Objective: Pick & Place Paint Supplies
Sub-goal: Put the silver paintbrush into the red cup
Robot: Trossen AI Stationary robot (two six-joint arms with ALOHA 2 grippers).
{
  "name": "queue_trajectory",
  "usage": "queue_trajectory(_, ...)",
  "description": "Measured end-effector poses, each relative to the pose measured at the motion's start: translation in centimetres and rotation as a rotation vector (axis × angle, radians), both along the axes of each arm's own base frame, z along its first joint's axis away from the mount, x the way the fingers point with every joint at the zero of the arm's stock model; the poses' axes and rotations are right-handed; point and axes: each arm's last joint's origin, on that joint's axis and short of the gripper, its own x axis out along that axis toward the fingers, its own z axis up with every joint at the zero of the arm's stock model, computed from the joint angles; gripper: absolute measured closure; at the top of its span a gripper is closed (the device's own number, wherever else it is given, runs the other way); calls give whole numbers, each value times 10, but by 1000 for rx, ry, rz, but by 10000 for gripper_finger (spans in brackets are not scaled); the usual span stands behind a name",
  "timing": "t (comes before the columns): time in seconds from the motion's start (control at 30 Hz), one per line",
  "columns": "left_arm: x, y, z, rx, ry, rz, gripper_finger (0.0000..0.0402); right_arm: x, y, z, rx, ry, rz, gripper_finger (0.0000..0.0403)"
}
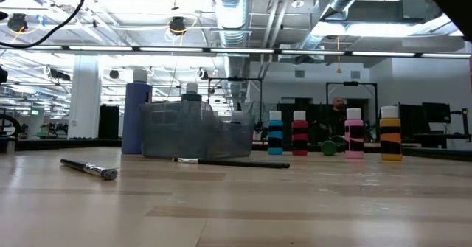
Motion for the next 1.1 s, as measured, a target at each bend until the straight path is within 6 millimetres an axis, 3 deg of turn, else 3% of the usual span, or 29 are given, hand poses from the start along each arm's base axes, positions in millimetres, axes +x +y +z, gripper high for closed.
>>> queue_trajectory(0.13,0,0,0,0,0,0,399,-20,-6,21,-247,36,113,263)
queue_trajectory(0.3,0,0,0,0,0,0,399,-62,-20,37,-628,182,192,274)
queue_trajectory(0.43,0,0,0,0,0,0,399,-90,-34,34,-959,351,192,283)
queue_trajectory(0.53,0,0,0,0,1,0,399,-100,-41,26,-1132,445,198,279)
queue_trajectory(0.67,0,0,0,0,0,0,399,-93,-39,5,-1204,476,210,254)
queue_trajectory(0.9,0,0,0,0,0,0,399,-64,-22,-47,-1177,448,183,194)
queue_trajectory(1.1,0,0,0,0,0,0,399,-57,-11,-90,-1182,517,217,175)
